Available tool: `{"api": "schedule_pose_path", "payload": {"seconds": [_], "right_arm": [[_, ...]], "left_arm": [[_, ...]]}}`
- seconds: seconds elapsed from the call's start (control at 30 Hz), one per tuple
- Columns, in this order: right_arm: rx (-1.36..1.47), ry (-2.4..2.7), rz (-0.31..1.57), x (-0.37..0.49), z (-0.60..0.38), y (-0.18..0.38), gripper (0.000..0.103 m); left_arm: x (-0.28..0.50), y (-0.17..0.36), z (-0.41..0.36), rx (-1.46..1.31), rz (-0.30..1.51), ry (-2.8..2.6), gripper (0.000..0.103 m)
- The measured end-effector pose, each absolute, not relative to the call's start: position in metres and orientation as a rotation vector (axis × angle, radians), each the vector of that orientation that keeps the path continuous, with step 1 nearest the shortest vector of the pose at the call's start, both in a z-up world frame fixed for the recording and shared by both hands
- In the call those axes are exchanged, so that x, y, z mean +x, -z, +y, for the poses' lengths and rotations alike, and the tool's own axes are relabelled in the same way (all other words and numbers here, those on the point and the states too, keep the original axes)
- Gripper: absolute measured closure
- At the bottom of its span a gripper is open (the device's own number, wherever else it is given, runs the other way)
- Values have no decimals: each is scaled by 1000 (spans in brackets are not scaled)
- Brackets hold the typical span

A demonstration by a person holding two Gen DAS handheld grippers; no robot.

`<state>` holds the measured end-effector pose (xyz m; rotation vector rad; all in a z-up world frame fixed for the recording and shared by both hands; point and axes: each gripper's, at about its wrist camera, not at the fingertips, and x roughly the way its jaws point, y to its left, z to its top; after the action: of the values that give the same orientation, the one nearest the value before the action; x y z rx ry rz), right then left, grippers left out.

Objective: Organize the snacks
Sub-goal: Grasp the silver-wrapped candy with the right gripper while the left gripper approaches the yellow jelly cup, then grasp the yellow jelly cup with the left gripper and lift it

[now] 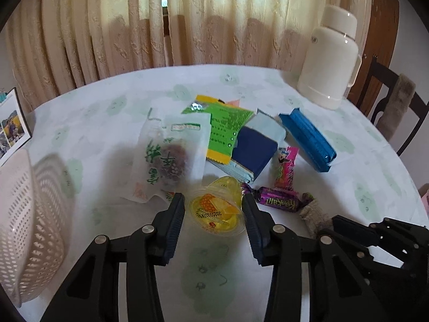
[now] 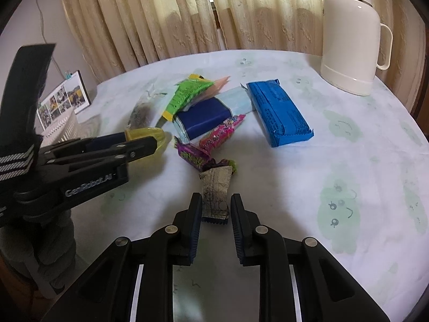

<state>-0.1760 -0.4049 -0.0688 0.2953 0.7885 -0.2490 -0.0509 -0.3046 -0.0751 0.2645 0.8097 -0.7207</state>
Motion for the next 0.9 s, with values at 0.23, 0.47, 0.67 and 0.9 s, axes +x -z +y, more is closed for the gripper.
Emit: {"api": "schedule_pose_path", "payload": {"seconds": [0.23,0.47,0.67,0.9], "right_arm": [[301,231,756,-179,-402,62,80],[327,237,782,-175,-407,68,79],[323,231,802,-165,-407,71,66],[204,309,844,-145,-396,72,61]], "left_arm": [[-64,50,-284,227,750,712,62],[-69,23,-258,174,676,671,62],[-67,1,-227,127,615,594,62],[-46,-6,-176,59,590,443,62]]}}
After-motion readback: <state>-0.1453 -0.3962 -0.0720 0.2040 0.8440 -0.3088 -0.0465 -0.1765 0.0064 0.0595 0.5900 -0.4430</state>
